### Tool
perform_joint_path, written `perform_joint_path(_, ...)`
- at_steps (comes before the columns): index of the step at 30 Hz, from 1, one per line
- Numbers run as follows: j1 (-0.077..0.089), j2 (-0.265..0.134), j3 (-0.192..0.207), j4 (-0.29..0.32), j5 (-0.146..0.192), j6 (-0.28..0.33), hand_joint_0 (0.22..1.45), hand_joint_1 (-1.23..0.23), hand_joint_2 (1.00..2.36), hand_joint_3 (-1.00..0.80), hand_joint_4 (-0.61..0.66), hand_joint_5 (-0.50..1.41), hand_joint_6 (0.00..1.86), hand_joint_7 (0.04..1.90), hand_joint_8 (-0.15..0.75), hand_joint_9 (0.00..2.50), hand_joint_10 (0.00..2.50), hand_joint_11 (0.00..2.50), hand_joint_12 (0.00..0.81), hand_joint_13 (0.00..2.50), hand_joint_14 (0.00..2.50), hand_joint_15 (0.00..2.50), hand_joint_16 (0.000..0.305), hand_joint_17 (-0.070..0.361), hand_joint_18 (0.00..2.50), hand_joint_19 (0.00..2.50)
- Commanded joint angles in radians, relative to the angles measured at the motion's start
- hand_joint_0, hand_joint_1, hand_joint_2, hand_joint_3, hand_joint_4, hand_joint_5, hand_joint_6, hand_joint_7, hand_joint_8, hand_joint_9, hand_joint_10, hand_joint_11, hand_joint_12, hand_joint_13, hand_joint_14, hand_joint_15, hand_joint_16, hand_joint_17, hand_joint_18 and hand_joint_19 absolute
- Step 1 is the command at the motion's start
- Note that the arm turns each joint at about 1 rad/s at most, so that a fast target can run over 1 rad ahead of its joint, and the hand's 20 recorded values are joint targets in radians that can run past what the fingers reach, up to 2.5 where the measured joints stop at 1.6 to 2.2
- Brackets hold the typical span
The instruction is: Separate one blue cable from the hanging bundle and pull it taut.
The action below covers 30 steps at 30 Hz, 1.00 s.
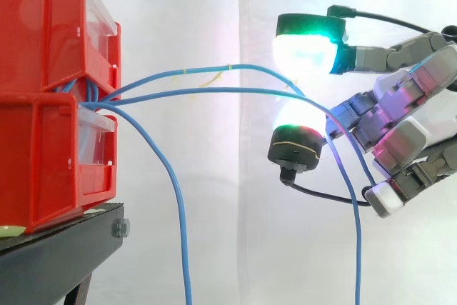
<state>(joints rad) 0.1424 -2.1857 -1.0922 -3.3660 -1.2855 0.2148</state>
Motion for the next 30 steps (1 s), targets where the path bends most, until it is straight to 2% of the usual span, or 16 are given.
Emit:
perform_joint_path(1, -0.001, 0.000, 0.000, 0.000, 0.000, 0.000, 0.53, -0.52, 1.00, -0.50, 0.13, 0.14, 0.50, 1.28, 0.197, 1.97, 0.02, 0.44, 0.331, 1.43, 0.02, 0.55, 0.051, 0.115, 0.94, 0.54)
perform_joint_path(6, -0.001, 0.000, 0.000, 0.000, 0.000, 0.000, 0.55, -0.54, 1.00, -0.50, 0.12, 0.14, 0.50, 1.26, 0.190, 1.97, 0.02, 0.44, 0.327, 1.42, 0.02, 0.55, 0.049, 0.111, 0.92, 0.54)
perform_joint_path(12, -0.001, 0.000, 0.000, -0.003, 0.000, 0.002, 0.59, -0.42, 1.00, -0.50, 0.11, 0.14, 0.50, 1.25, 0.149, 2.00, 0.02, 0.46, 0.321, 1.41, 0.02, 0.56, 0.046, 0.104, 0.92, 0.56)
perform_joint_path(15, -0.001, 0.000, 0.000, -0.003, 0.000, 0.000, 0.64, -0.48, 1.00, -0.50, 0.10, 0.14, 0.50, 1.25, 0.134, 2.00, 0.02, 0.48, 0.320, 1.41, 0.02, 0.55, 0.044, 0.100, 0.92, 0.56)
perform_joint_path(18, -0.001, 0.000, 0.000, -0.003, 0.002, 0.002, 0.72, -0.61, 1.00, -0.50, 0.10, 0.14, 0.50, 1.25, 0.135, 2.00, 0.02, 0.49, 0.326, 1.41, 0.02, 0.55, 0.044, 0.099, 0.92, 0.56)
perform_joint_path(21, -0.001, 0.000, 0.000, -0.003, 0.003, 0.000, 0.74, -0.69, 1.01, -0.43, 0.09, 0.14, 0.50, 1.25, 0.143, 1.99, 0.02, 0.48, 0.325, 1.40, 0.02, 0.55, 0.044, 0.099, 0.92, 0.56)
perform_joint_path(25, -0.001, 0.000, 0.000, -0.003, 0.014, 0.000, 0.75, -0.72, 1.01, -0.31, 0.07, 0.14, 0.50, 1.25, 0.159, 1.96, 0.02, 0.48, 0.323, 1.37, 0.02, 0.55, 0.044, 0.098, 0.90, 0.57)
perform_joint_path(30, -0.001, 0.000, 0.000, -0.003, 0.014, 0.002, 0.75, -0.74, 1.02, -0.26, 0.06, 0.15, 0.50, 1.26, 0.172, 1.96, 0.02, 0.50, 0.322, 1.37, 0.02, 0.55, 0.043, 0.097, 0.89, 0.58)
